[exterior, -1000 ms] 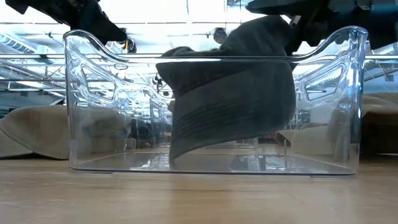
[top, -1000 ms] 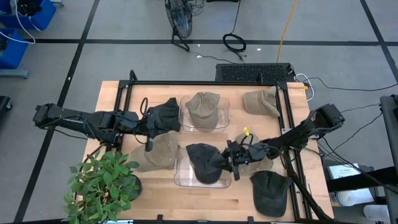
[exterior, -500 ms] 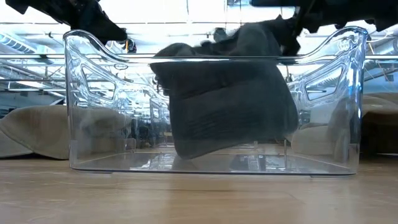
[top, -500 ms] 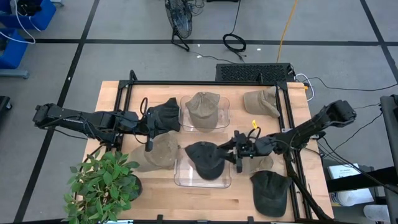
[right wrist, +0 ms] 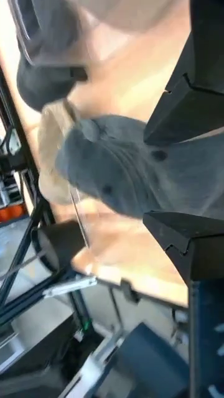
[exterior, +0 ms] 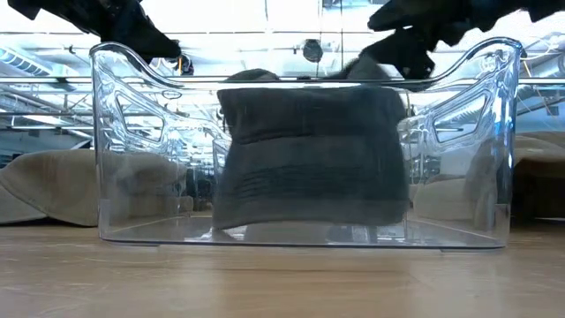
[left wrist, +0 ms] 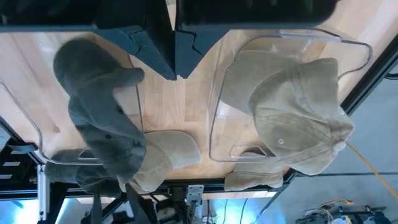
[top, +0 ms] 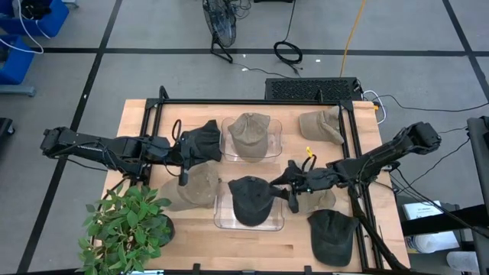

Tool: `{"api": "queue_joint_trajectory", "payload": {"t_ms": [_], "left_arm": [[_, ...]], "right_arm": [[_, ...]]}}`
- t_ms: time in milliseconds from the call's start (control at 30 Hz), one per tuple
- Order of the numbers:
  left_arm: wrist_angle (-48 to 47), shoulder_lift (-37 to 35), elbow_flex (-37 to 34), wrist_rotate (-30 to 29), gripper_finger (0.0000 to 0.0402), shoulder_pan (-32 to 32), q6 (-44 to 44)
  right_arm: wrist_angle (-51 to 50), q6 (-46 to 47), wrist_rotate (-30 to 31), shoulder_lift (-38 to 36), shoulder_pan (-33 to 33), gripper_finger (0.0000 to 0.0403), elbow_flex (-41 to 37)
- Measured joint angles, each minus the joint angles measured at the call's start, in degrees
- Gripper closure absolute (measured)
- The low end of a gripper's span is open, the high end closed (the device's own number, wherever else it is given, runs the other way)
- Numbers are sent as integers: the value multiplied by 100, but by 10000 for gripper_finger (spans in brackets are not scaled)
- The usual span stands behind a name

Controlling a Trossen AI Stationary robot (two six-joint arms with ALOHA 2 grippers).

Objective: Pick & Place hat
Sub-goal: Put the black cap into the bottom transparent bin, then put the brown cap into the top transparent bin

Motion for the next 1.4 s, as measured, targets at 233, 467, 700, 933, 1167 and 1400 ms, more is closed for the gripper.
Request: {"api": "queue_joint_trajectory", "payload": {"t_ms": [233, 467, 700, 933, 1167, 1400], "left_arm": [[3, -1, 0, -80, 374, -1, 0], [53, -2, 0, -92, 394, -1, -132], [-9, 1, 33, -234, 377, -13, -291], [-987, 441, 934, -905, 360, -251, -313], [-2315, 1264, 2039, -1343, 360, -351, -575], [-2537, 1863, 2564, -1353, 359, -349, -818]], "right_arm": [[-1552, -238, -2, -176, -119, 234, 719], [-3875, 329, 197, -344, -144, 240, 1580], [-6382, 1898, 427, -376, -149, 294, 2136], [-7549, 2606, 422, -614, 14, 378, 2044], [-7364, 2760, 422, -1294, 173, 391, 1338], [-7151, 2862, 411, -2179, 170, 401, 604]]}}
